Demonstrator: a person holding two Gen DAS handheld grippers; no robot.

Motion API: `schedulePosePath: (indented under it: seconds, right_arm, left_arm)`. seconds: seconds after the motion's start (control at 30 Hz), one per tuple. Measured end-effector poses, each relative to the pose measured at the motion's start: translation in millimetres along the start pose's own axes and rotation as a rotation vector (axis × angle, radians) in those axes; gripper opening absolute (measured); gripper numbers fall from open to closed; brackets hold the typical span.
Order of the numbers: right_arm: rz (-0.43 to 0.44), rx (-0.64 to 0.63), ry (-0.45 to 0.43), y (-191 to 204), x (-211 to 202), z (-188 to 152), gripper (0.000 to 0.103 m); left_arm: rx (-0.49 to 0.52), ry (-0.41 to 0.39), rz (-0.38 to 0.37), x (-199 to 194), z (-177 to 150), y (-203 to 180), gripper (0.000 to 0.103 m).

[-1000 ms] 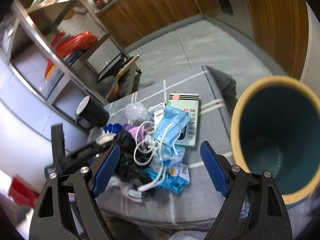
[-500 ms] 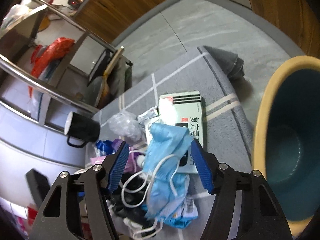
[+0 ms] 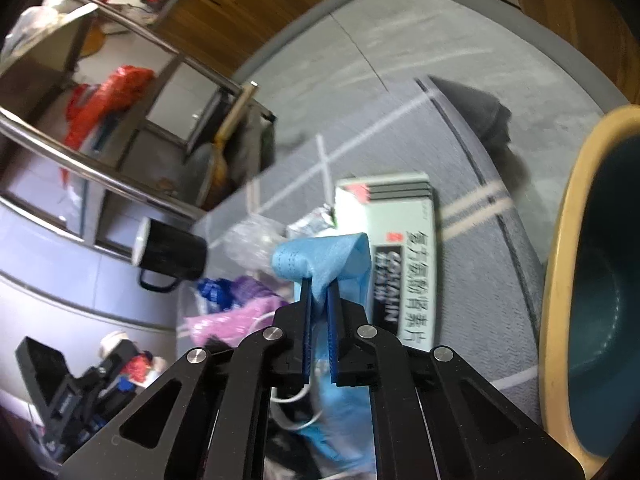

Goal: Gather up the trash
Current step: 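Carry the paper cup and blue mask over the teal bin with both grippers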

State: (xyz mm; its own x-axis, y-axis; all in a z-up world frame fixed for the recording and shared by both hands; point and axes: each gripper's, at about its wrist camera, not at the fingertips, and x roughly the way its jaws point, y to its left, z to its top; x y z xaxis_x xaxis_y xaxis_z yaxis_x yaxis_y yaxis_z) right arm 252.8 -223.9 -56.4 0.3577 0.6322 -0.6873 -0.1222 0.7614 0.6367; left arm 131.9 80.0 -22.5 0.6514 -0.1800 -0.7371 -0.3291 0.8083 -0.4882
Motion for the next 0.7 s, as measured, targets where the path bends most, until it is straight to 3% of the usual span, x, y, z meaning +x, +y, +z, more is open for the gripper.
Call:
schedulePosePath:
  seconds: [0.23, 0.43, 0.7]
  right_arm:
    - [0.077, -0.051, -0.045, 27, -22, 6, 0.008]
    - [0.016, -0.055, 0.006, 17, -11, -5, 0.008]
    - [0.046, -0.068, -0.026, 19, -28, -10, 0.008]
  left_arm:
    - [0.04, -0.043, -0.003, -11, 3, -13, 0.06]
    - [0.047, -0.04, -0.013, -12, 1, -16, 0.06]
    - [0.068, -0.07, -0.036, -18, 5, -31, 0.06]
